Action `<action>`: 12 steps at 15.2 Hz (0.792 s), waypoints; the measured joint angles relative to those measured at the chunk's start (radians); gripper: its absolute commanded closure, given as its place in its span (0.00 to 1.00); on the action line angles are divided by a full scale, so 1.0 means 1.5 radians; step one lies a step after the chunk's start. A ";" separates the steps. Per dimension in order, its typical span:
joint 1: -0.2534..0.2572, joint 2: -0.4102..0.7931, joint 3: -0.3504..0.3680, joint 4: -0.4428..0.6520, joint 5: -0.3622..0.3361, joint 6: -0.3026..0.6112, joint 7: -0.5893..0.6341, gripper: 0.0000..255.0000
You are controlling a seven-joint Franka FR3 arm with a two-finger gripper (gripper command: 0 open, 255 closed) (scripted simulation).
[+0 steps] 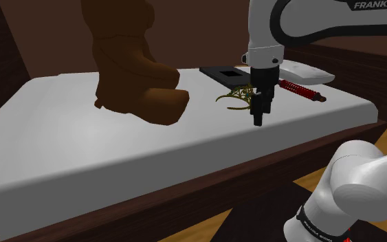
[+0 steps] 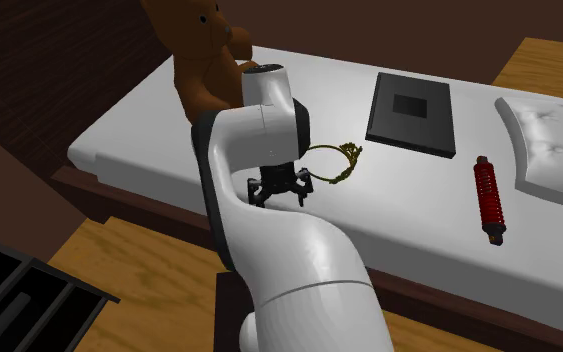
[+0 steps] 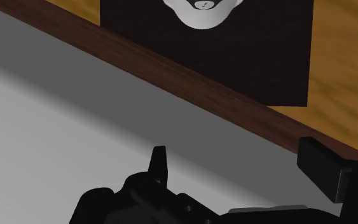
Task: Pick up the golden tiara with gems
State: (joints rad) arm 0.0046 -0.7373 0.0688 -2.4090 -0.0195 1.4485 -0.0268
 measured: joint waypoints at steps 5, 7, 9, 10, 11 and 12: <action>-0.018 0.048 -0.039 0.038 -0.024 0.022 -0.039 0.00; -0.027 0.073 -0.062 0.052 -0.036 0.040 -0.063 0.00; -0.035 0.111 -0.084 0.086 -0.044 0.052 -0.087 0.00; -0.039 0.130 -0.096 0.105 -0.048 0.055 -0.100 0.00; -0.043 0.143 -0.105 0.118 -0.050 0.060 -0.111 0.00; -0.046 0.162 -0.117 0.131 -0.052 0.069 -0.123 0.00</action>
State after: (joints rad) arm -0.0651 -0.4940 -0.1065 -2.2121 -0.0975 1.5524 -0.2119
